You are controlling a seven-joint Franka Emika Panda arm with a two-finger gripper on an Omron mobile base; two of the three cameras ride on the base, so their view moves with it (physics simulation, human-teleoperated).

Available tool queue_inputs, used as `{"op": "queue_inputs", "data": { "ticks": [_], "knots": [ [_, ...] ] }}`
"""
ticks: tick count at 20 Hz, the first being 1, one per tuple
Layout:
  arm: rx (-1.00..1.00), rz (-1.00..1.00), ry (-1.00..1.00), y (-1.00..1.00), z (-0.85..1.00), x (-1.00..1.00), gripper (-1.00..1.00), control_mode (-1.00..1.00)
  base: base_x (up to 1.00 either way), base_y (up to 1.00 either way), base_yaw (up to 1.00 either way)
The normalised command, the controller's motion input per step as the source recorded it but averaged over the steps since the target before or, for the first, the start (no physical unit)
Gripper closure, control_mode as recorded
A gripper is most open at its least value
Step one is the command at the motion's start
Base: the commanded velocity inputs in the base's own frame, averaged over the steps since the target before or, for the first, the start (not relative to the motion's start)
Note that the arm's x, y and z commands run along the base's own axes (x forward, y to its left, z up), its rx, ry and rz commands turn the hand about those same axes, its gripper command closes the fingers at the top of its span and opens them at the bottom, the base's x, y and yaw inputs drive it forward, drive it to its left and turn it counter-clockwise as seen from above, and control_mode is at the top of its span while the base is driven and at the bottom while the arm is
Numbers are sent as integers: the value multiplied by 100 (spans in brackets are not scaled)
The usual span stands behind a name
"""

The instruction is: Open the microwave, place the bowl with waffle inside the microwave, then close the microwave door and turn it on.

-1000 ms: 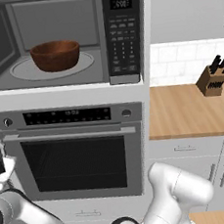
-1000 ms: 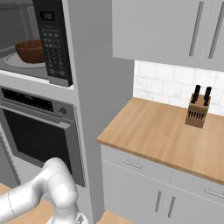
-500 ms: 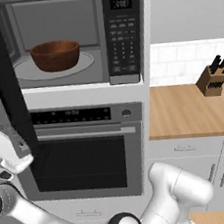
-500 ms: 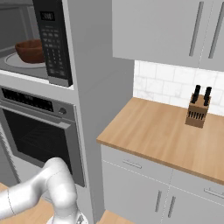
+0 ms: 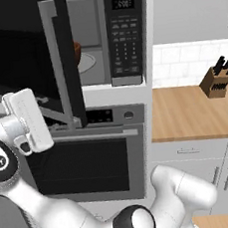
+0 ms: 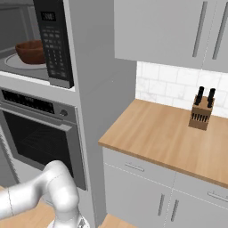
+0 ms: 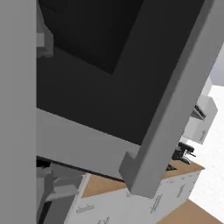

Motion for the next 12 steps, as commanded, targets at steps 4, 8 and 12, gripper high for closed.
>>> {"op": "queue_inputs", "data": {
  "ticks": [4,8,12],
  "knots": [
    [30,3,10,-84,12,68,-100,-100,0,0,0],
    [24,10,0,-59,0,87,-100,-100,0,0,0],
    [26,14,-5,-43,0,87,-100,-100,0,0,0]
  ]
}}
